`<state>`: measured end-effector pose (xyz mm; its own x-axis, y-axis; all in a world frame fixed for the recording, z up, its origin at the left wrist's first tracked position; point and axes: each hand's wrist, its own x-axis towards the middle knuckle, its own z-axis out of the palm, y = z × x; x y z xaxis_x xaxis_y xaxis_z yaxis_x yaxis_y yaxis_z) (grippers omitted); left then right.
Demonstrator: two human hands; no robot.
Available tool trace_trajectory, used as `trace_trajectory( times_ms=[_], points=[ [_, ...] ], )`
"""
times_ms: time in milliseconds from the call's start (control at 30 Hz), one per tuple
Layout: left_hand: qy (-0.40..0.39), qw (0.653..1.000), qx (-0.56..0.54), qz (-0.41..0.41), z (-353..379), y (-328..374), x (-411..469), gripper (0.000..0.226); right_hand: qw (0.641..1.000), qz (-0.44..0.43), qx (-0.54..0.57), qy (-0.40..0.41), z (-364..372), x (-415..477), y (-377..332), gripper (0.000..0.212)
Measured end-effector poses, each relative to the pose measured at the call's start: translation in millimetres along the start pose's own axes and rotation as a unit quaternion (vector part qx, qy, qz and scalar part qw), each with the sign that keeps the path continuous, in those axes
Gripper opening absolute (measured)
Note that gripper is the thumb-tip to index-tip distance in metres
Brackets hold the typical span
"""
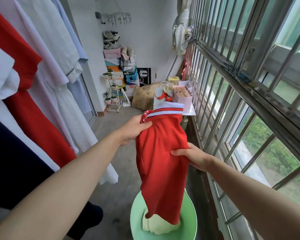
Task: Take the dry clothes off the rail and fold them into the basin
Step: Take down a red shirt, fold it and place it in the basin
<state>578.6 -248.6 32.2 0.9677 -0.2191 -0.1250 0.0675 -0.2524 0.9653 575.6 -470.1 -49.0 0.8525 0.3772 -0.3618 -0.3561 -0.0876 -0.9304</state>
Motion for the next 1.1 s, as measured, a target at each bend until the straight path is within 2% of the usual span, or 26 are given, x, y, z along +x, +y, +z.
trace_trajectory(
  times_ms=[100, 167, 233, 300, 400, 533, 600, 700, 800, 867, 967, 1100],
  points=[
    [0.060, 0.992, -0.105, -0.022, -8, 2, 7, 0.028, 0.999, 0.005, 0.023, -0.029, 4, -2, -12, 0.031],
    [0.084, 0.959, -0.269, -0.033, -16, 1, 10, 0.031, 0.998, -0.001, 0.061, -0.025, 8, -3, -25, 0.019],
    [0.044, 0.920, -0.379, -0.094, -15, -11, 5, 0.052, 0.994, -0.003, 0.105, -0.004, 11, -2, -34, 0.015],
    [-0.006, 0.921, -0.359, -0.153, -1, -40, 0, 0.066, 0.992, 0.007, 0.122, 0.009, 12, 0, -37, 0.019],
    [-0.040, 0.920, -0.340, -0.192, 16, -67, -6, 0.067, 0.993, 0.031, 0.101, 0.042, 10, 3, -31, 0.022],
    [0.043, 0.966, -0.166, -0.191, 16, -76, 2, 0.038, 0.993, 0.050, 0.088, 0.065, 7, 5, -21, 0.018],
    [0.097, 0.967, -0.132, -0.195, 14, -83, 9, 0.031, 0.994, 0.046, 0.057, 0.080, 5, 8, -17, 0.025],
    [0.169, 0.960, -0.149, -0.169, 6, -92, 18, 0.042, 0.991, 0.028, -0.002, 0.129, 3, 12, -8, 0.029],
    [0.209, 0.968, -0.069, -0.119, 2, -98, 21, 0.053, 0.984, -0.021, -0.026, 0.172, 3, 18, -1, 0.043],
    [0.218, 0.973, -0.013, -0.079, 6, -96, 18, 0.047, 0.980, -0.083, -0.066, 0.169, 5, 17, -2, 0.050],
    [0.189, 0.981, 0.023, -0.047, 6, -94, 15, 0.036, 0.968, -0.152, -0.149, 0.134, 9, 14, -9, 0.042],
    [0.149, 0.985, 0.088, -0.005, -10, -89, 11, 0.034, 0.973, -0.142, -0.153, 0.096, 11, 12, -11, 0.033]
  ],
)
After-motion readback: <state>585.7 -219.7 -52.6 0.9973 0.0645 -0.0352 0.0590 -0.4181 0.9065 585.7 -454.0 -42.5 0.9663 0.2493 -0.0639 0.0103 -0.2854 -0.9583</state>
